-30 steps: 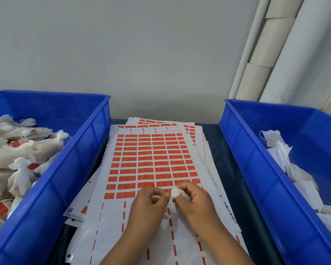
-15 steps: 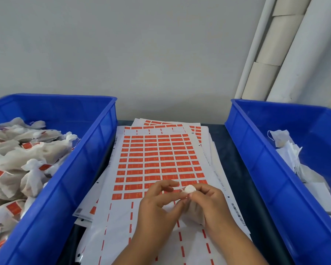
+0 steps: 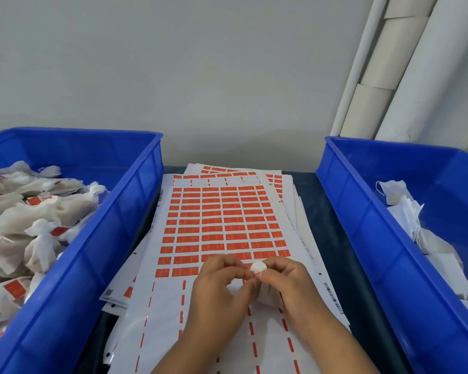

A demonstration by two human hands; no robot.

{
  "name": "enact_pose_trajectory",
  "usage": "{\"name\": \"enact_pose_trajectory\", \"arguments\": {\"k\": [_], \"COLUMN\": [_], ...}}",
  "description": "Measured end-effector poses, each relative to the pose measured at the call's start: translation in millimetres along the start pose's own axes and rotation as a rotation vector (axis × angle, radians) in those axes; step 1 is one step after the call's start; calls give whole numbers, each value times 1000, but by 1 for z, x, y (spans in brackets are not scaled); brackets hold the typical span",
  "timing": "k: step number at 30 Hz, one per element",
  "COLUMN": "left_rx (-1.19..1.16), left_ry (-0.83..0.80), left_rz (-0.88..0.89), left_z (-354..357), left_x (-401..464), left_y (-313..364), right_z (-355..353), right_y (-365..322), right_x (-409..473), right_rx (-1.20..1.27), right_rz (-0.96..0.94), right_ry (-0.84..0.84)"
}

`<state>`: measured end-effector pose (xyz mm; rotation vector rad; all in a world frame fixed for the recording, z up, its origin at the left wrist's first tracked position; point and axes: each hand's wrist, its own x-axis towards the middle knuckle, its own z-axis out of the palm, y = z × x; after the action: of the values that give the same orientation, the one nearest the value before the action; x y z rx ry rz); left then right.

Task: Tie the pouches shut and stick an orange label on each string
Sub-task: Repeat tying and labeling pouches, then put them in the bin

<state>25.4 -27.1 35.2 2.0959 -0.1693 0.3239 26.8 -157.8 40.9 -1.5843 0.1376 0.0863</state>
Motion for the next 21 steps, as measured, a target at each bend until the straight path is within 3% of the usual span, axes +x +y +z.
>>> {"name": "enact_pose_trajectory", "arguments": {"k": [7, 15, 21], "left_rx": [-23, 97, 62], "left_ry": [-59, -182, -147], "left_rz": [-81, -84, -116], "left_z": [3, 4, 1], "left_x": [2, 4, 5], "left_y": [-2, -6, -7], "right_z": [3, 4, 4], "right_y": [-4, -1, 1], "right_x": [-3, -1, 1], "right_rx": [-120, -205, -224], "right_rz": [-28, -50, -51], "right_ry": [-81, -34, -48]}}
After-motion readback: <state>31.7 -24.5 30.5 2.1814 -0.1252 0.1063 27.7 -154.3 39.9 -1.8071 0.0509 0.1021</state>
